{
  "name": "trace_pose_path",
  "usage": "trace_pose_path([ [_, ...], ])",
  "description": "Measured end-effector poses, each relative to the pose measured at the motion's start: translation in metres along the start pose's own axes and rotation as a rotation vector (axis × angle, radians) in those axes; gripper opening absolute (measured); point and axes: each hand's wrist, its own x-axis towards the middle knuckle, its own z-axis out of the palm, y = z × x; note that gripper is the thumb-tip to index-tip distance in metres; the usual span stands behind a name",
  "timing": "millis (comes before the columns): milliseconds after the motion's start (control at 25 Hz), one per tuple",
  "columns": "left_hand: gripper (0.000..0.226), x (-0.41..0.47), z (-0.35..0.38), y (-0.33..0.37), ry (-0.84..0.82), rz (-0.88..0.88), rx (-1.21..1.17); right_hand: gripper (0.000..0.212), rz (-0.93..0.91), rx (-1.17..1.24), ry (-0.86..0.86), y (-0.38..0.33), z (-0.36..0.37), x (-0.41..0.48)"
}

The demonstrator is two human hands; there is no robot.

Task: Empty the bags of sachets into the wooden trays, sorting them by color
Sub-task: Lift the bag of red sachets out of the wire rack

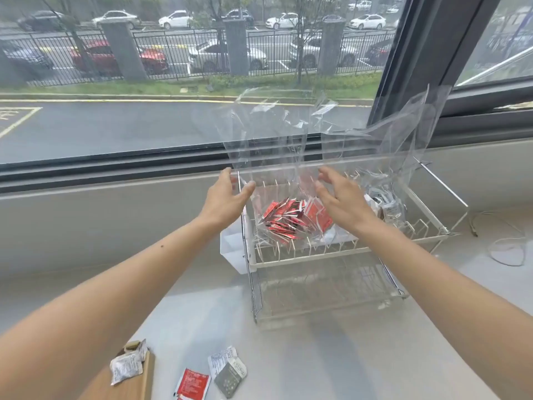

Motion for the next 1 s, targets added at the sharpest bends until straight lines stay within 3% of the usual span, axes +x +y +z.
trace_pose_path([
  [200, 0.040, 0.018, 0.010, 0.001, 0.106, -0.001, -0.062, 0.036, 0.017, 0.027, -0.092, 0.008, 0.010, 0.013],
  [440, 0.011, 0.015, 0.011, 0.009, 0.237, 0.055, -0.219, 0.022, 0.052, 0.041, 0.012, 0.006, 0.010, 0.023],
  [680, 0.015, -0.005, -0.001, 0.036, 0.276, 0.120, -0.446, 0.006, 0.095, 0.190, 0.197, -0.005, -0.016, 0.007],
  [800, 0.014, -0.020, -0.016, 0.054, 0.278, 0.142, -0.582, 0.019, 0.079, 0.274, 0.312, -0.026, -0.036, -0.011],
  [1000, 0.014, -0.061, -0.045, 0.091, 0.309, 0.193, -0.722, 0.023, 0.078, 0.439, 0.450, -0.066, -0.077, -0.040],
])
